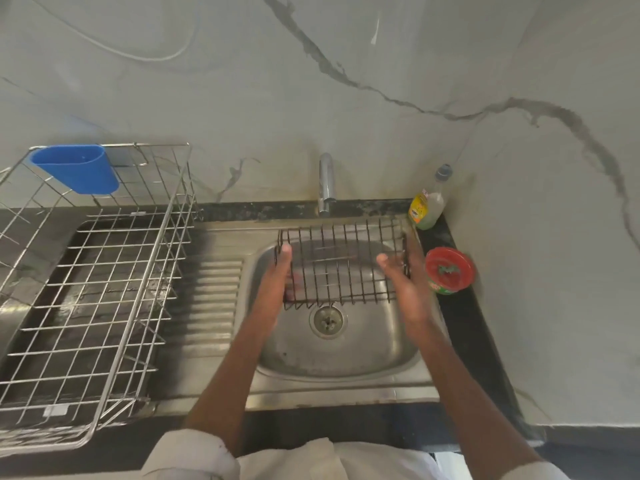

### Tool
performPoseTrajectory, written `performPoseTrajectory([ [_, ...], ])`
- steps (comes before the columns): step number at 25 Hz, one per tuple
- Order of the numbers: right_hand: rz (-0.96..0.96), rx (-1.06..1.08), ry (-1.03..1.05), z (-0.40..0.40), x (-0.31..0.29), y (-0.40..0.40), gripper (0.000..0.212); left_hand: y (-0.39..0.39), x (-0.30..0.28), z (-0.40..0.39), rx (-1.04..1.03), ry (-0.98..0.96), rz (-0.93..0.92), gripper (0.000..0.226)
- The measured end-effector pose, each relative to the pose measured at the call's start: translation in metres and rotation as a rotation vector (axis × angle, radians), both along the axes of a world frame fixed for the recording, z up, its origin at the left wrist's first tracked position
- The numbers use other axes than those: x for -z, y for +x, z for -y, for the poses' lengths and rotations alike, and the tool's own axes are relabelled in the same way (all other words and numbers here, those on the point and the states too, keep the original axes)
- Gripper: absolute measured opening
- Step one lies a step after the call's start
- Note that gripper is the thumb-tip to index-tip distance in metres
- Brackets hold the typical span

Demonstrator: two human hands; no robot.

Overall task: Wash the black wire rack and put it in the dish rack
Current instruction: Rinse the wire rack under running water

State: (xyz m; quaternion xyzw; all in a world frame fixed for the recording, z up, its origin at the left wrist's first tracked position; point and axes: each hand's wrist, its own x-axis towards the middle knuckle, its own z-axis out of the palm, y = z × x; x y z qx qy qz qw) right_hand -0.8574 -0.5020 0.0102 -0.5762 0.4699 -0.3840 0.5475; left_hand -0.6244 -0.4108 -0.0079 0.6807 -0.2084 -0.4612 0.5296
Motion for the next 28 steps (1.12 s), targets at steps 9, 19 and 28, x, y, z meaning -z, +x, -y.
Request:
performPoseTrajectory([
  [9,-0.091,0.151,0.086,-0.026,0.026,-0.001,0.064,-0.018,0.011,-0.007,-0.137,0.075,0.162,0.084],
  [19,-0.077,0.196,-0.028,-0.022,0.034,-0.003,0.046,-0.016,0.021,-0.015,-0.168,-0.082,0.172,0.084],
  [28,0.003,0.098,0.159,-0.021,0.036,-0.008,0.037,-0.006,0.030,-0.031,0.009,0.068,-0.070,0.087],
])
